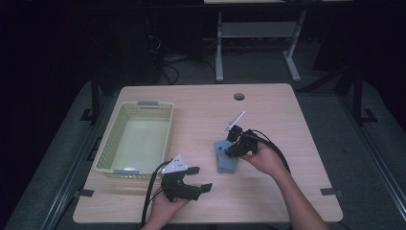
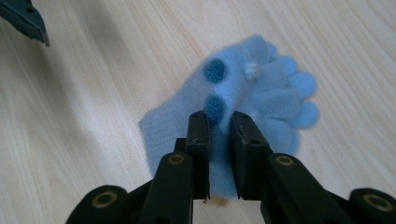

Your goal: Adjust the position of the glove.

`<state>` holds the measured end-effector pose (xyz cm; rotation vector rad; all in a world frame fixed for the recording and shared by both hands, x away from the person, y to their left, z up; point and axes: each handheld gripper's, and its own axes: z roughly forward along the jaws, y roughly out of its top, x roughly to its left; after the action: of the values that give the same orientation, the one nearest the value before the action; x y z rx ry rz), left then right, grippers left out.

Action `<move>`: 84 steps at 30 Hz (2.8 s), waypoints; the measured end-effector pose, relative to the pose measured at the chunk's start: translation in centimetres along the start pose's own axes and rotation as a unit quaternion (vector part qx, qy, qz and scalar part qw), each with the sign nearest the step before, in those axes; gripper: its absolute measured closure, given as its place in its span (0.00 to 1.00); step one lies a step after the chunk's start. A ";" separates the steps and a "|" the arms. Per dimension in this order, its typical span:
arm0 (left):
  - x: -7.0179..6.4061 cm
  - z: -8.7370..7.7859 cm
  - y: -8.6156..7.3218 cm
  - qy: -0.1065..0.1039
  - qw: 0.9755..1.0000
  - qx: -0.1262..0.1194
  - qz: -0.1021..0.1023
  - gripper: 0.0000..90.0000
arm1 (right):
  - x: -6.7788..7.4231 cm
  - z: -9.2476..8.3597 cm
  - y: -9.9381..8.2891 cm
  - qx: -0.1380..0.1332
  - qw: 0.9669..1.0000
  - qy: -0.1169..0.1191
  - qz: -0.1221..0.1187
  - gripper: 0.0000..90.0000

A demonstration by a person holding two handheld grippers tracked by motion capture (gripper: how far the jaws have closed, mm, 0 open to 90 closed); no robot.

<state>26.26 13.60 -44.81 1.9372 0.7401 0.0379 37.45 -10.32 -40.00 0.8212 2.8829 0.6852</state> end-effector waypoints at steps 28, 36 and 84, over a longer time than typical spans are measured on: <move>0.0 -0.2 0.0 -0.002 1.000 -0.003 -0.006 0.21 | -0.2 2.2 -0.2 -0.003 1.000 -0.016 0.015 0.70; 0.0 -0.1 0.0 0.001 1.000 -0.005 -0.005 0.21 | -0.1 3.0 0.2 -0.011 0.999 -0.020 0.026 0.86; 3.7 5.7 3.8 0.043 0.974 0.020 -0.223 0.26 | -0.2 0.9 -8.2 -0.173 0.938 0.058 0.296 0.41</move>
<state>33.06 9.74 -45.50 1.7749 1.2259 -0.1707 33.84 -16.28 -44.33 1.6430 2.4661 1.2788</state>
